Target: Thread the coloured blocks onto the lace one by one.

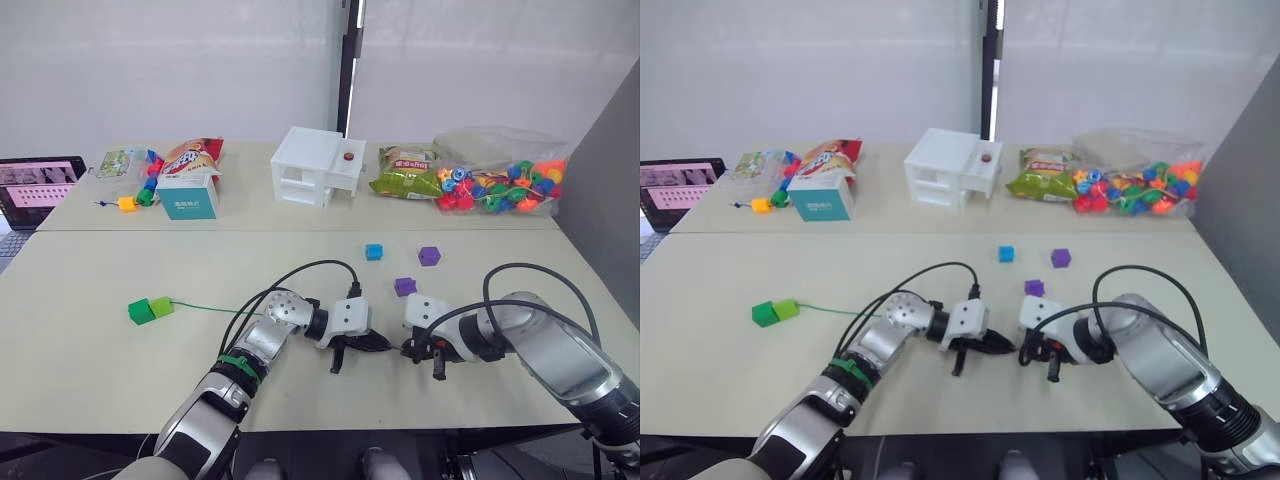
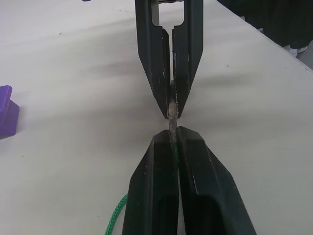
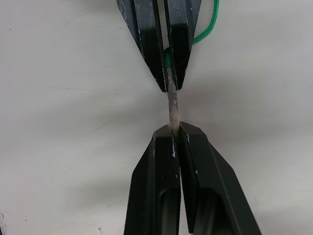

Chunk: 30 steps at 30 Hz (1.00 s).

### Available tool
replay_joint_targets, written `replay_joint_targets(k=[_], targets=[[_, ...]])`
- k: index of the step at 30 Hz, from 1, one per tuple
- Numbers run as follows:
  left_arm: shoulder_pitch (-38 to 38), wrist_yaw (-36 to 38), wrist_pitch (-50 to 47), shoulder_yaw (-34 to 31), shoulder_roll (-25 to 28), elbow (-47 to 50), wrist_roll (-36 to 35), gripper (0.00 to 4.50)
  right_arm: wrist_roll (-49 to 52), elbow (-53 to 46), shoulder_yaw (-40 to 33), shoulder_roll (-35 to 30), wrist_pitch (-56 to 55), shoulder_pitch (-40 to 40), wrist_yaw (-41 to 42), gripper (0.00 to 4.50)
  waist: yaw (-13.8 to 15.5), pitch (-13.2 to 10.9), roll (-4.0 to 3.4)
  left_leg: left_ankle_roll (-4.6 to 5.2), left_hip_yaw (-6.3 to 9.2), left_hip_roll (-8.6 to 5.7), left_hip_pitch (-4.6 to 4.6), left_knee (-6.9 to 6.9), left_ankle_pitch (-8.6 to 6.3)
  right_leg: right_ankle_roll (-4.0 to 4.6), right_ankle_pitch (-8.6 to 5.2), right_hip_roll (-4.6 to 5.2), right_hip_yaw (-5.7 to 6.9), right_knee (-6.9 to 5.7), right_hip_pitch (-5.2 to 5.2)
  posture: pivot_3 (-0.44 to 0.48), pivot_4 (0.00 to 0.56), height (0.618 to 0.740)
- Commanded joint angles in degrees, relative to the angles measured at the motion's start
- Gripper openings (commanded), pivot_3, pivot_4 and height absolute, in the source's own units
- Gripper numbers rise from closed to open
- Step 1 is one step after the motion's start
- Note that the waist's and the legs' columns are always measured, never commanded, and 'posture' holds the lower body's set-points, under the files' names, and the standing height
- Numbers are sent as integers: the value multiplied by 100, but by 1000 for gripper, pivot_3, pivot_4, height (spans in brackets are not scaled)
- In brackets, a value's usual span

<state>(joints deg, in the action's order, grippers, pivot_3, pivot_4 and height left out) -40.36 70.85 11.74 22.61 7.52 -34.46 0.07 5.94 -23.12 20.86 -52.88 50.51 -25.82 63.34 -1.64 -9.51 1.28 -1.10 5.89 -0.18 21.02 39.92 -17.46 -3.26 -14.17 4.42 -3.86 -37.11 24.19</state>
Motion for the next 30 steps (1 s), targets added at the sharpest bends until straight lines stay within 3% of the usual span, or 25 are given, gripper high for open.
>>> replay_joint_targets(k=[1, 7, 13, 20, 24, 30], targets=[[-2, -35, 3, 40, -53, 152, -14, 9, 96, -34, -41, 103, 182, 88, -171, 333, 0, 0, 0, 0, 0, 0, -1, 0, 0, 0, 0, 0, 0, 0, -1, 0, 150, 740], [98, -150, -34, -42, 105, 244, -4, 0, 578, -281, -901, -63, 429, 582, -203, 2392, 81, 0, 0, -1, 0, -1, 0, 0, 1, 0, 0, 1, 0, 0, 0, 0, 150, 740], [313, -286, -167, -165, 331, 360, -63, 0, 1701, -751, -2516, 237, 1211, 778, -429, 4423, 85, 1, -2, -1, -2, -1, 2, 2, 0, 0, 1, 2, -2, 0, 1, 0, 150, 740], [398, -454, -282, -252, 441, 482, -82, 0, 1583, 70, -3431, 990, 898, 604, -1819, 4471, 85, 2, -2, 0, -2, 1, -14, 0, 1, 2, 2, -1, -3, -5, -13, 0, 150, 740], [428, -545, -321, -252, 472, 551, -65, 0, 896, 1419, -3646, 1709, -672, 136, -3162, 4471, 58, 4, -8, -4, -6, 0, -17, -3, 3, 3, 2, -1, -7, -9, -8, 0, 150, 740], [473, -580, -353, -209, 489, 643, -44, 0, 647, 2763, -3460, 2292, -1712, -557, -3753, 4471, 21, 12, -23, -16, -11, 0, -18, -11, 10, 5, 3, 0, -12, -11, -3, 0, 150, 740]])
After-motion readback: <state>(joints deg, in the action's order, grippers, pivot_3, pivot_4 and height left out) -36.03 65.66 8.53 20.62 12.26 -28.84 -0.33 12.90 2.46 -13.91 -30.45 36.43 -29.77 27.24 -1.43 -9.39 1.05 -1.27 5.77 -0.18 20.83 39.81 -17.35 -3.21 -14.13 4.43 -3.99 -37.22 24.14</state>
